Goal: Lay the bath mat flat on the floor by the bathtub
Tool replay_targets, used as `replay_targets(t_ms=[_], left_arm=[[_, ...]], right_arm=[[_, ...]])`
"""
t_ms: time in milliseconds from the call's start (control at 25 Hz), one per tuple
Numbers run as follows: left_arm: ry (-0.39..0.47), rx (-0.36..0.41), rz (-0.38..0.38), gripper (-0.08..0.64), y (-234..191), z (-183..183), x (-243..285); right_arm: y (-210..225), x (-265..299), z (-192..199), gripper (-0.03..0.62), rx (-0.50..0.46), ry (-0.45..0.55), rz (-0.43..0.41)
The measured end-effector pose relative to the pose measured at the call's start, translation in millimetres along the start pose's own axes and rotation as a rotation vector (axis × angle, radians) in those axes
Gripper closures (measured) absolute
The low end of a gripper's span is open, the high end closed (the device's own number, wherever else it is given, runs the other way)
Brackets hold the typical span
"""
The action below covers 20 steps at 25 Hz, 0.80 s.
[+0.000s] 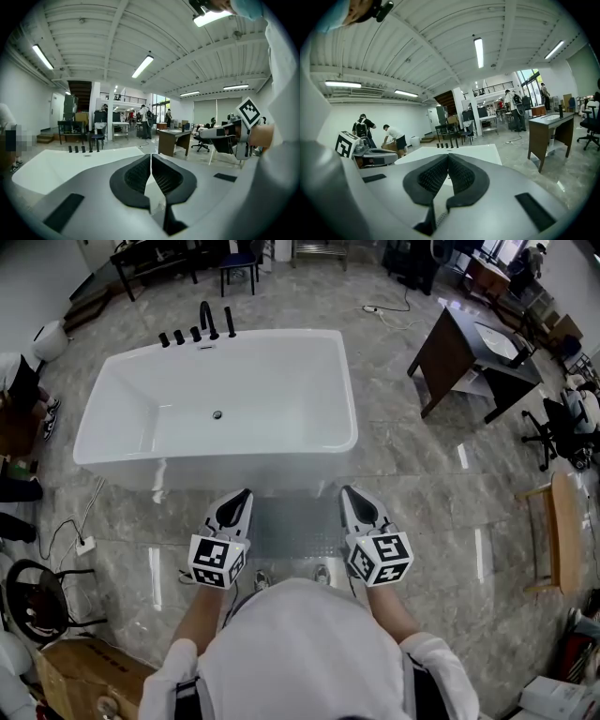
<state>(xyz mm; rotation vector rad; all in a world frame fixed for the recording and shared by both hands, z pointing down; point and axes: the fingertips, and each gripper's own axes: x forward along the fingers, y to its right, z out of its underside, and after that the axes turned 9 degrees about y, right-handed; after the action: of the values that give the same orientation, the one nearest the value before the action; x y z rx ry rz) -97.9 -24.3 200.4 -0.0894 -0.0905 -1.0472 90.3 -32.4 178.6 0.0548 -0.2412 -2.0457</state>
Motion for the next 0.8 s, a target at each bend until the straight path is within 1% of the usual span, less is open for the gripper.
replay_targets(t_ms=[120,240,400,600,800], left_arm=[[0.019,0.021,0.0,0.522,2,-10,-3],[0.04,0.021,-0.008,0.522,3,-19,-6],[0.071,0.018,-0.017,0.522,1,-28,-11],[0.089,0.026,-0.027,0.522,4,-31,-11],[0.091,0.01,-0.022,0.522,6,-29,-11]], right_arm=[[-5,-4,-8,0.563,-0.017,0.015,-0.004],[-8,-8,-16,0.563,-0.013,0.034,-0.006],[-11,-9,-21,0.563,-0.031,0.057,0.001],[-8,-10,-11,0.563,0.008,0.018,-0.003],[-6,-10,-6,0.563,0.004,-0.003,-0.001]])
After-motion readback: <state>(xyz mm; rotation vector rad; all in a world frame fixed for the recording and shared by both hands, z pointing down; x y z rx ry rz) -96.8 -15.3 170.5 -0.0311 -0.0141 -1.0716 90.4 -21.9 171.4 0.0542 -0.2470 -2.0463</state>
